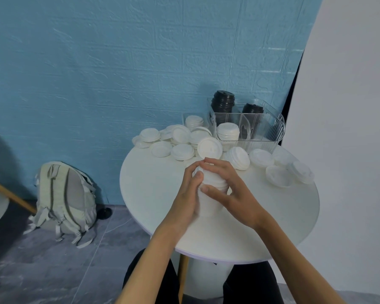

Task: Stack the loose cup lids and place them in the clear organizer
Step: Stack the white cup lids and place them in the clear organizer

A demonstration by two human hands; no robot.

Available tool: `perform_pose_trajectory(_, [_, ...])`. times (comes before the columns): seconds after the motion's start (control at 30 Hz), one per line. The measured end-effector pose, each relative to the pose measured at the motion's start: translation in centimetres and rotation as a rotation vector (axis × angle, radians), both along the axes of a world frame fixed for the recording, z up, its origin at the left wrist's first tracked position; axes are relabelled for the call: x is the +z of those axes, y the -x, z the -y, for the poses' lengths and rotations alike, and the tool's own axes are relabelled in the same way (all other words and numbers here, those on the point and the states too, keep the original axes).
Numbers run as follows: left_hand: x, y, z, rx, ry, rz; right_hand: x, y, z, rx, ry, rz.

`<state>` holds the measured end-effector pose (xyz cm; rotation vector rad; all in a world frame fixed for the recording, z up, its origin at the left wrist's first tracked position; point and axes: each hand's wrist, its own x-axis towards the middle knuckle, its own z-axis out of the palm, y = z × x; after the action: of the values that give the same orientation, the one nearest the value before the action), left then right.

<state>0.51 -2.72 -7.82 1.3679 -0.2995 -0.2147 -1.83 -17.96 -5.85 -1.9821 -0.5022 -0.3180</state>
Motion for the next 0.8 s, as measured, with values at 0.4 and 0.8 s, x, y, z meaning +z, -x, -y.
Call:
perform_pose_trajectory(0.4, [-0.2,-0.1,0.2,0.005,-0.003,0.006,-2.2,-4.4,4.7,-0.358,-0.018,-0.166])
perform_pose_trajectory(0.8, [0.0,0.0,0.1,0.007,-0.01,0.012,-4.7,-6.2,5.8,-0.167,0.524,-0.253])
